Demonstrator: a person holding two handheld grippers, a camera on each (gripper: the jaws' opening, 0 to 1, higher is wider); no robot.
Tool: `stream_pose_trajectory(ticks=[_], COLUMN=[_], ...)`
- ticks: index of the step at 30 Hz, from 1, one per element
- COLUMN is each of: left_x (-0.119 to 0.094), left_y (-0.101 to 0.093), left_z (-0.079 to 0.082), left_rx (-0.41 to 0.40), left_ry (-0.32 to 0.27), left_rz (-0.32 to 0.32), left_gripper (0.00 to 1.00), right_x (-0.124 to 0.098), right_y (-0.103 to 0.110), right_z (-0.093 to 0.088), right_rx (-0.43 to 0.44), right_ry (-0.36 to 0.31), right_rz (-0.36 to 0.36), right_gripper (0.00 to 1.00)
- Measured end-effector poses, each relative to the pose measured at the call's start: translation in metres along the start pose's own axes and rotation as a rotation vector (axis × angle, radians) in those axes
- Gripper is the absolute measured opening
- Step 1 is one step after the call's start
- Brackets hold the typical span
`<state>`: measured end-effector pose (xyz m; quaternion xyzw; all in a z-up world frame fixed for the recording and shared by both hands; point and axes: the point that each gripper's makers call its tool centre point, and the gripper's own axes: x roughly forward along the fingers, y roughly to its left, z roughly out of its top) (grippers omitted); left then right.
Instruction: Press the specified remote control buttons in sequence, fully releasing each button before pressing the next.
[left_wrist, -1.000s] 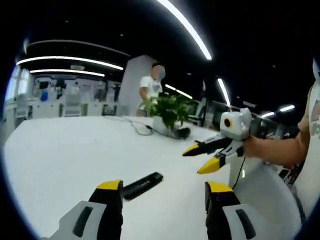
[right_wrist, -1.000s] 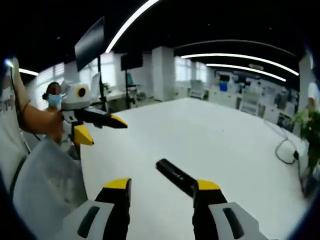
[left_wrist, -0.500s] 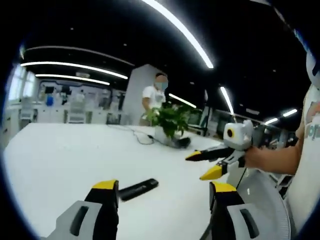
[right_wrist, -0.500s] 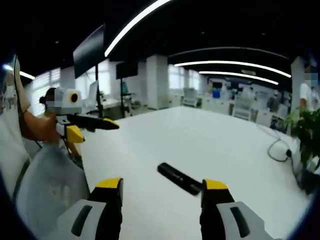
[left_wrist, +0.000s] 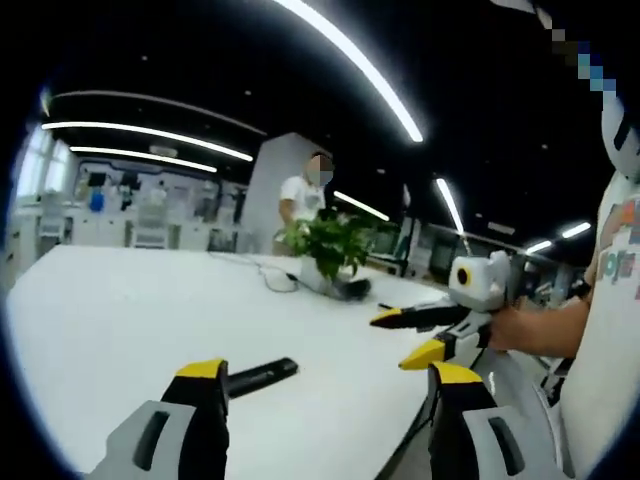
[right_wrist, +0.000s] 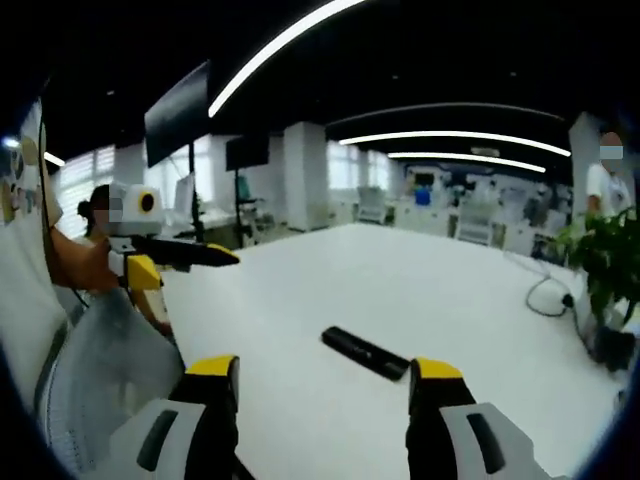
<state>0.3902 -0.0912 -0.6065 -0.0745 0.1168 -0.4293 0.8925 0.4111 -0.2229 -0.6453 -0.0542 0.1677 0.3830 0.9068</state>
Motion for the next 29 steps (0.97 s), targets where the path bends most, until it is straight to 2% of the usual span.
stream_pose_trajectory(ticks=[4, 6, 15, 22, 29], left_x=[-0.001, 0.0, -0.002, -0.002, -0.004], left_y=[-0.004, -0.004, 0.007, 0.009, 0.02], left_z=[0.002, -0.002, -0.008, -0.008, -0.008], left_rx=[-0.014, -0.006, -0.01, -0.013, 0.001], left_ry=[-0.022, -0.011, 0.002, -0.001, 0.003], left_rz=[0.012, 0.02, 0.067, 0.096, 0.16], left_gripper=[0.86, 0.86, 0.86, 0.86, 0.86], right_x=[-0.001, -0.002, 0.001, -0.002, -0.001], right_y=[0.005, 0.006, 0.006, 0.004, 0.007], right_z=[0.003, 0.005, -0.005, -0.003, -0.004], right_rx=[-0.011, -0.008, -0.024, -0.035, -0.035], right_ry=[-0.003, -0.014, 0.018, 0.002, 0.003], right_rz=[-0.001, 0.001, -0.006, -0.023, -0.01], right_gripper=[0.68, 0.68, 0.66, 0.67, 0.66])
